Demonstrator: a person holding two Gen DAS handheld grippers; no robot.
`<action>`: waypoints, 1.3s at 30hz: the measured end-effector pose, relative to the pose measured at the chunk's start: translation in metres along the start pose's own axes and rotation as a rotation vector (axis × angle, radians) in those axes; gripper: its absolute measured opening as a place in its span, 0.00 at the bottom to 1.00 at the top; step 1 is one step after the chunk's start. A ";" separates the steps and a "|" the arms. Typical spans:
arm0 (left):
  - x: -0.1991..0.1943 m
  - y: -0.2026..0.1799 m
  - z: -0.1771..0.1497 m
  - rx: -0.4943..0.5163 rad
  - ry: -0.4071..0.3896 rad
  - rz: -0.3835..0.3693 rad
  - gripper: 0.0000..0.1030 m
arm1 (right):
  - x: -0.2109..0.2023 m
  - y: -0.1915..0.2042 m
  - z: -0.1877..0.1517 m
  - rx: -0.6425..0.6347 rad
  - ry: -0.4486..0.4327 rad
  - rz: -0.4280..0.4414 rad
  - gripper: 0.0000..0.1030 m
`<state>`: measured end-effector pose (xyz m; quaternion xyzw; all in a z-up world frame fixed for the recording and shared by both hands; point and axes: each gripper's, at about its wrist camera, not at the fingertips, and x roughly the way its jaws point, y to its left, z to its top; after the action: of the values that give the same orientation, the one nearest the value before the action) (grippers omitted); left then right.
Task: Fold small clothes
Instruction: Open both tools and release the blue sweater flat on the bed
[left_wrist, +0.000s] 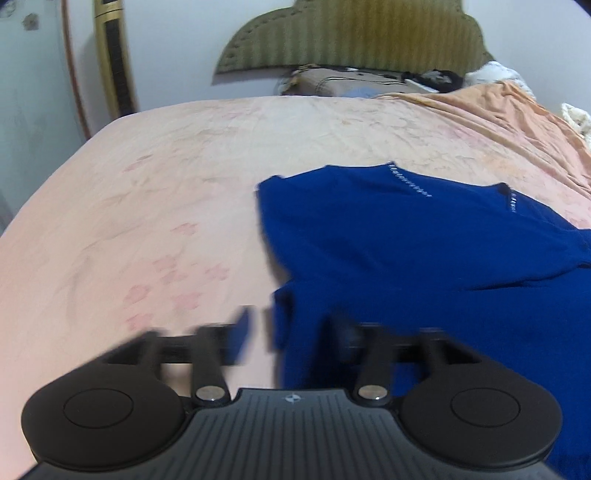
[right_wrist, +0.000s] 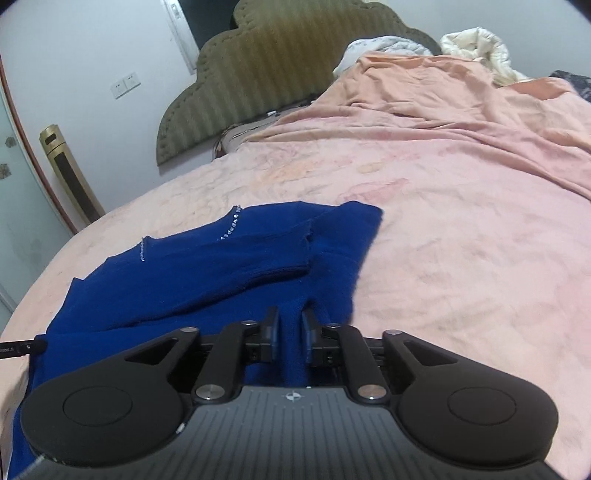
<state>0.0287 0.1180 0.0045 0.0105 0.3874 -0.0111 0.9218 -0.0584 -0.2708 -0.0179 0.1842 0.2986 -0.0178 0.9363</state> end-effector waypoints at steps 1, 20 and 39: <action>-0.006 0.003 -0.003 -0.008 -0.013 0.004 0.74 | -0.007 0.001 -0.003 -0.011 -0.008 -0.014 0.25; -0.075 -0.012 -0.090 0.240 0.013 -0.054 0.74 | -0.097 0.022 -0.080 -0.348 0.058 -0.220 0.65; -0.085 -0.029 -0.113 0.341 0.038 -0.129 0.74 | -0.123 0.066 -0.097 -0.410 0.037 -0.037 0.69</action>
<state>-0.1121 0.0930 -0.0145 0.1422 0.3971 -0.1355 0.8965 -0.2030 -0.1842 0.0008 -0.0155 0.3163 0.0293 0.9481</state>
